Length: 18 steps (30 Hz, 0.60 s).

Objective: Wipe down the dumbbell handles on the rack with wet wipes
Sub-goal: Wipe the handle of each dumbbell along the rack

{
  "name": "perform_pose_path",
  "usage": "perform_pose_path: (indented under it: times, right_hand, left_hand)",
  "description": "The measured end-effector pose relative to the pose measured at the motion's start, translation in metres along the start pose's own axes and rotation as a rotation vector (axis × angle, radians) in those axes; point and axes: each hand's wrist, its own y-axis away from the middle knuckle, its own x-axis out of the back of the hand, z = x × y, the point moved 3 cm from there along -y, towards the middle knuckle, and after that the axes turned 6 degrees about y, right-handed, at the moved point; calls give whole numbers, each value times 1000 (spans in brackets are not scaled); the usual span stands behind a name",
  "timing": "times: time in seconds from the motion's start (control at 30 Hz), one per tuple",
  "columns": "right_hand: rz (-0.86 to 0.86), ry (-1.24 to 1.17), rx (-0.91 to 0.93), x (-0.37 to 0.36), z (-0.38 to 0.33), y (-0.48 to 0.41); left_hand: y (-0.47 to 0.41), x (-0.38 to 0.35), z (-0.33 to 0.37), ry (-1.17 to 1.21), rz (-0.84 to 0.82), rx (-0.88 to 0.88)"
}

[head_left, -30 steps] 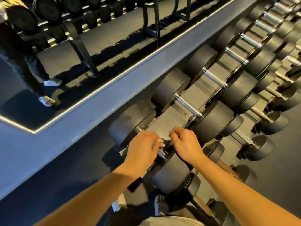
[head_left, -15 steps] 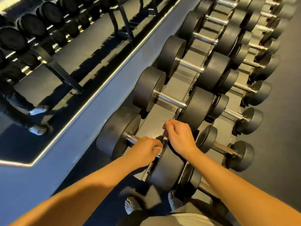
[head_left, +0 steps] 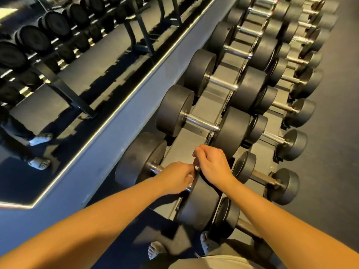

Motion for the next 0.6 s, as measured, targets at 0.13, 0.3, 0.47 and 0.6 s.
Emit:
perform_pose_path:
  times: [0.13,0.3,0.47,0.6]
  right_hand:
    - [36,23,-22,2,0,1]
    - [158,119,-90,6,5,2]
    - [187,174,-159,6,5,3]
    - [214,162,-188,7,2,4]
  left_hand:
    - [-42,-5,0,-32,-287,218]
    - [-43,-4,2,28,-543,238]
    - [-14,-2,-12,0,-146,9]
    - [13,-26,-26,-437,67,-368]
